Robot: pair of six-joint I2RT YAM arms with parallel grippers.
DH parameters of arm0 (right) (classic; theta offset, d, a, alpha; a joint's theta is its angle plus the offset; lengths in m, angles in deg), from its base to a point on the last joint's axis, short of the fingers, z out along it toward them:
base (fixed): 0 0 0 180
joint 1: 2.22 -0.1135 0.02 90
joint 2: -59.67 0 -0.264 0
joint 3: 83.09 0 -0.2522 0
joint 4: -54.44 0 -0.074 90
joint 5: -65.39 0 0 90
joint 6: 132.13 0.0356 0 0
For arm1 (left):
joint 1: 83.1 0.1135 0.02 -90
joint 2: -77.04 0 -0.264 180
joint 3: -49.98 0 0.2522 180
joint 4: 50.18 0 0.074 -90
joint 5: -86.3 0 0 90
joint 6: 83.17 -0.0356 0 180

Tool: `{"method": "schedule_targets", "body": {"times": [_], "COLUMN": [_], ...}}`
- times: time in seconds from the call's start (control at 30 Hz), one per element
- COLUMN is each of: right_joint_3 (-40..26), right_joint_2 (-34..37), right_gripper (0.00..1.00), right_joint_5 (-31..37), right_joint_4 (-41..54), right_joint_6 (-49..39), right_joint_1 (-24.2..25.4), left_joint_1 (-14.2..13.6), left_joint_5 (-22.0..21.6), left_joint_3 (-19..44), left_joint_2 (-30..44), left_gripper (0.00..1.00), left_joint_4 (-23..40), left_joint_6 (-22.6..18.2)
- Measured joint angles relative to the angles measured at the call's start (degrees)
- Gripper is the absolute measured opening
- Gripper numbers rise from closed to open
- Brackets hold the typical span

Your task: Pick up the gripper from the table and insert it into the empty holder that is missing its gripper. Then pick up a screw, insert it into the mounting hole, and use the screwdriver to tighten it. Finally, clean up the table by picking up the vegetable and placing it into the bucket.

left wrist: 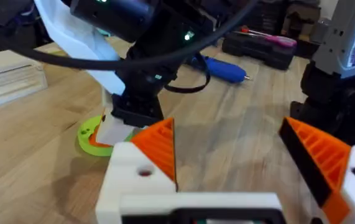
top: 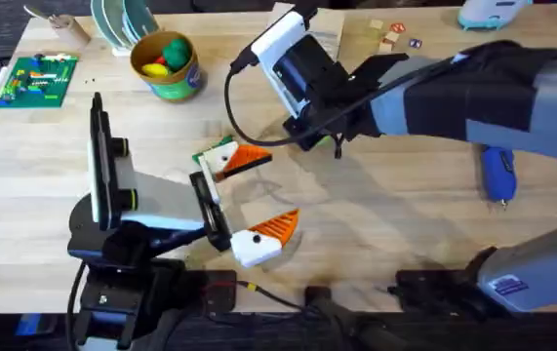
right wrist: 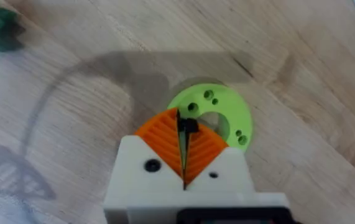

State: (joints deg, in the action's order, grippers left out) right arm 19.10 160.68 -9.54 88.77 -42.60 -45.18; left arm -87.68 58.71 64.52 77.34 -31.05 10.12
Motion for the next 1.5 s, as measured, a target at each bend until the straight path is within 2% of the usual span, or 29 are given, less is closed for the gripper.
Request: {"method": "schedule_targets", "body": {"times": [0.23, 0.53, 0.9, 1.1, 1.23, 1.5], "right_joint_3": [-0.2, -3.6, -12.0, -20.2, -26.9, -35.0], "right_joint_2": [0.0, -0.6, -9.4, -12.5, -12.5, -11.4], "right_gripper": [0.007, 0.007, 0.007, 0.007, 0.007, 0.007], "right_joint_5": [0.4, 3.1, 1.6, -1.5, -2.4, -2.9], "right_joint_4": [0.6, 6.5, 16.8, 25.4, 30.6, 34.5], "right_joint_6": [0.0, 0.0, -1.5, -2.8, -3.0, -3.0], "right_joint_1": [0.0, 0.0, -0.7, -4.6, -9.1, -17.0], "left_joint_1": [0.0, 0.0, 0.0, 0.0, 0.0, 0.0], "left_joint_5": [0.0, 0.0, 0.0, 0.0, 0.0, 0.0], "left_joint_3": [0.0, 0.0, 0.0, 0.0, 0.0, 0.0], "left_joint_2": [0.0, 0.0, 0.0, 0.0, 0.0, 0.0], "left_gripper": [0.993, 0.993, 0.993, 0.993, 0.992, 0.993], "left_joint_4": [0.0, 0.0, 0.0, 0.0, 0.0, 0.0], "left_joint_6": [0.0, 0.0, 0.0, 0.0, 0.0, 0.0]}}
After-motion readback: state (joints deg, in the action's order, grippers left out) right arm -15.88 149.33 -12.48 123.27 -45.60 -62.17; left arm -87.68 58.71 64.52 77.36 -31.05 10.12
